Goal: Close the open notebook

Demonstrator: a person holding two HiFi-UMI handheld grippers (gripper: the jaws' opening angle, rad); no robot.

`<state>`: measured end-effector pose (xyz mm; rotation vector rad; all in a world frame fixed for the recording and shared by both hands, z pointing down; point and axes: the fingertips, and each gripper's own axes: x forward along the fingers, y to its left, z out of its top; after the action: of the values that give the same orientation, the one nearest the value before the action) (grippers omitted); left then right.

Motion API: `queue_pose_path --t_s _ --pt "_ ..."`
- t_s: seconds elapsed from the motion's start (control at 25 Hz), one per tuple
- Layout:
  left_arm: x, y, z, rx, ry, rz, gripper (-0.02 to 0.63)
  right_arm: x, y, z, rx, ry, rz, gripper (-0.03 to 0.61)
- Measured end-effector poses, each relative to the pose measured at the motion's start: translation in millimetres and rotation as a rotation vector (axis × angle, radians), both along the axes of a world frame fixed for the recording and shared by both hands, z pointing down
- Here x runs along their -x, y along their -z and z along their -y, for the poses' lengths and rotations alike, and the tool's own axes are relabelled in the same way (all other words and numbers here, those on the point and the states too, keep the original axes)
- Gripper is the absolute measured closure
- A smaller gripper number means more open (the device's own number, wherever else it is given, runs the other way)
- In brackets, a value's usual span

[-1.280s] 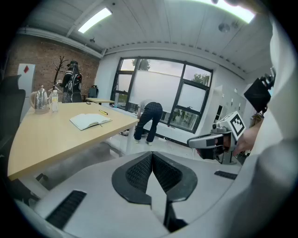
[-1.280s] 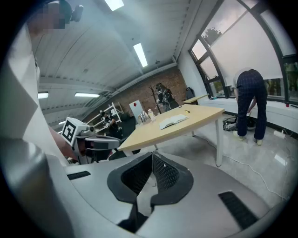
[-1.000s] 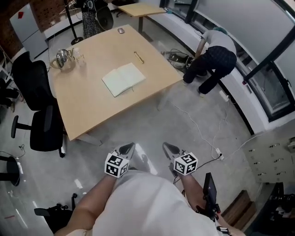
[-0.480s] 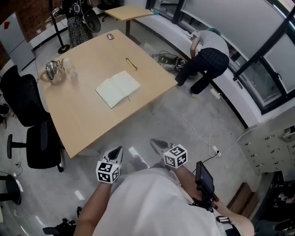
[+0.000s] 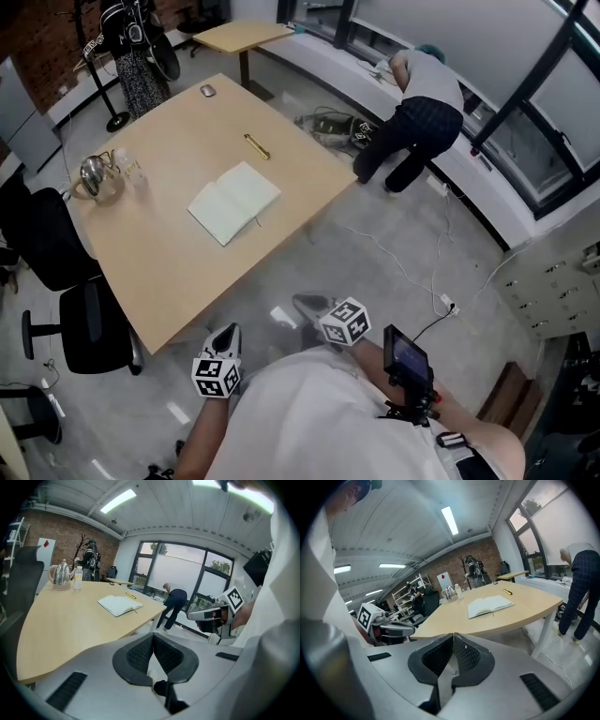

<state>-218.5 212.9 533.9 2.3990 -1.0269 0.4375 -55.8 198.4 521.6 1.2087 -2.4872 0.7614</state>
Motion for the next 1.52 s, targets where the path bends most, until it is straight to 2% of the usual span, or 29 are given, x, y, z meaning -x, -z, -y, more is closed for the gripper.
queue_pose_path --t_s 0.48,1.0,1.2,1.52 --pt "-44.0 8.8 84.0 0.006 0.019 0.047 0.606 -26.1 -12.0 101.4 0.022 0.046 0.054 0.561" --pt "-130.0 22.7 180.0 -0.021 -0.018 0.125 0.606 -93.1 -13.5 194.6 0.029 0.070 0.098 0.561" --pt "-163.1 20.0 201.5 -0.028 -0.034 0.187 0.606 -122.6 -18.6 214.2 0.046 0.061 0.121 0.561" --pt "-196.5 16.1 235.9 -0.086 -0.118 0.352 0.606 -144.0 -26.6 232.2 0.070 0.057 0.148 0.561"
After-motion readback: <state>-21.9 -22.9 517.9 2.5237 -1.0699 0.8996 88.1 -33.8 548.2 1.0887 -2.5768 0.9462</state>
